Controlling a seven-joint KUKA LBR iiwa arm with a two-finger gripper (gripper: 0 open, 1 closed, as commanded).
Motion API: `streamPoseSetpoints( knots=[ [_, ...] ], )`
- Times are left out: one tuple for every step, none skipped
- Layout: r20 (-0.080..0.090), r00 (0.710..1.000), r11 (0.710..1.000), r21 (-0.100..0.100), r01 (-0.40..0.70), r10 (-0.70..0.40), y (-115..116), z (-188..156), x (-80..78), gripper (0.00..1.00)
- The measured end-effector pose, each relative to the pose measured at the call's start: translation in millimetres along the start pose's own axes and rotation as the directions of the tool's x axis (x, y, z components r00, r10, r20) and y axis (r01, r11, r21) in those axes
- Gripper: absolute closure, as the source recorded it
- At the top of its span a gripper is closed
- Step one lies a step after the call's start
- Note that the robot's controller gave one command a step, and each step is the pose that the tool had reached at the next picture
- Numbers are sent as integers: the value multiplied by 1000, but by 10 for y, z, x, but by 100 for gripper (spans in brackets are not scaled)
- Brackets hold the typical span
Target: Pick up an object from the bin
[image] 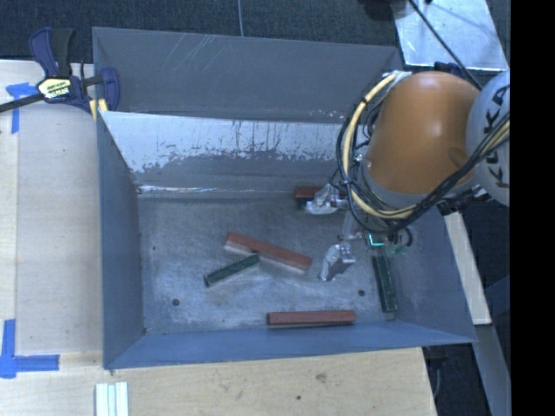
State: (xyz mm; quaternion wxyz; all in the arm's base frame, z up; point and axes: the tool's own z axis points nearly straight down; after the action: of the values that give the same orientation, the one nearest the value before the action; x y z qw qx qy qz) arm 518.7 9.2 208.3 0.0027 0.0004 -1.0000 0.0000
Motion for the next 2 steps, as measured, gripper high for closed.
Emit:
streamPoseSetpoints(
  knots=[
    [8, 1000, 1000, 0, 0, 0, 0, -41, -17, 0],
    [15, 998, 999, -1, -54, 54, -60, 406, -109, 0]
  ],
)
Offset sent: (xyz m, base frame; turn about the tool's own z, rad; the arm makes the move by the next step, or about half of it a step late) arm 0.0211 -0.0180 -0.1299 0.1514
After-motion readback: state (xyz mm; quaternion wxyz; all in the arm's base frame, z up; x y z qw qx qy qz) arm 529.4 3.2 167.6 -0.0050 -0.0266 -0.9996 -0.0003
